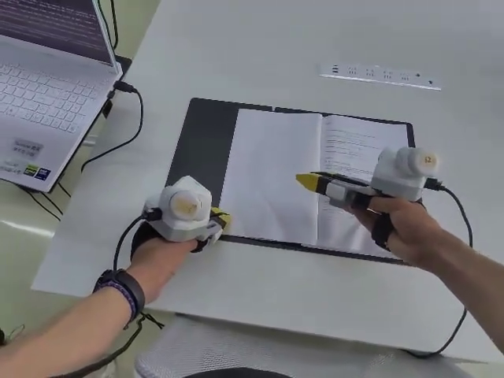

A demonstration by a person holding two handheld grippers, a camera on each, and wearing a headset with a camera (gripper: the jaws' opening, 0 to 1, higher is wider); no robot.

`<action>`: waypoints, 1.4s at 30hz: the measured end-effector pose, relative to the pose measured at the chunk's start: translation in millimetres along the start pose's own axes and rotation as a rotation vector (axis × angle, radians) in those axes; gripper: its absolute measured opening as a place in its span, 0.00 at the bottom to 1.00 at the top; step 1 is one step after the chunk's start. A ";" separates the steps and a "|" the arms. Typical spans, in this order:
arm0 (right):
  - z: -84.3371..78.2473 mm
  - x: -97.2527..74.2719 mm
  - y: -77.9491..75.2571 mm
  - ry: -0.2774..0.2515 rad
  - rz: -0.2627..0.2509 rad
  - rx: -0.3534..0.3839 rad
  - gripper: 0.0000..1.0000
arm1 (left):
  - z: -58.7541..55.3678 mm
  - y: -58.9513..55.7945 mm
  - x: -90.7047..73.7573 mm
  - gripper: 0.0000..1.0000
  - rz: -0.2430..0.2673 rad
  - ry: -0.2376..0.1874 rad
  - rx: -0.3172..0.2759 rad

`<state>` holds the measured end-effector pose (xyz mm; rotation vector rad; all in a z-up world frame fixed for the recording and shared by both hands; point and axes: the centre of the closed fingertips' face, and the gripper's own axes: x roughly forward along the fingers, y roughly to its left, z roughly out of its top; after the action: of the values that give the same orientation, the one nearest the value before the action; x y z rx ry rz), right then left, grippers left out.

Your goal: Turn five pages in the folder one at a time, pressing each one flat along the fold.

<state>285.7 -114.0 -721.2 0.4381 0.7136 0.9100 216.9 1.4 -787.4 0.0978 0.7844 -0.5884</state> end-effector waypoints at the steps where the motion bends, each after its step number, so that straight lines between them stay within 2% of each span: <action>1: 1.5 -0.1 -2.3 -0.004 -0.002 0.001 0.24 | -0.5 0.5 0.3 0.00 0.004 0.000 0.003; 7: 9.9 -1.2 -19.7 -0.035 -0.019 0.017 0.19 | -0.8 2.0 2.3 0.00 -0.001 0.007 0.007; 15: 7.7 0.2 -36.0 -0.030 -0.036 0.016 0.12 | -1.6 1.3 2.7 0.00 -0.008 0.013 0.006; 19: 2.1 3.2 -38.5 -0.024 -0.028 0.030 0.04 | -2.0 1.2 2.7 0.00 -0.007 0.015 0.006; 28: -11.2 10.3 -49.3 -0.016 -0.043 0.058 0.00 | -2.8 0.6 3.2 0.00 0.001 0.023 0.004; 32: -7.7 12.2 -49.5 -0.029 -0.028 0.069 0.00 | -2.5 0.4 3.3 0.00 0.005 0.031 0.003; 37: -2.2 15.8 -54.1 -0.054 -0.011 0.131 0.00 | -1.6 0.8 3.4 0.00 0.008 0.037 0.004; 42: 2.4 19.0 -54.7 -0.070 -0.008 0.133 0.00 | -1.8 0.7 3.7 0.00 0.007 0.037 0.002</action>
<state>325.9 -128.5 -760.4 0.5820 0.7137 0.8384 218.2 0.8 -791.3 0.1131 0.8191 -0.5821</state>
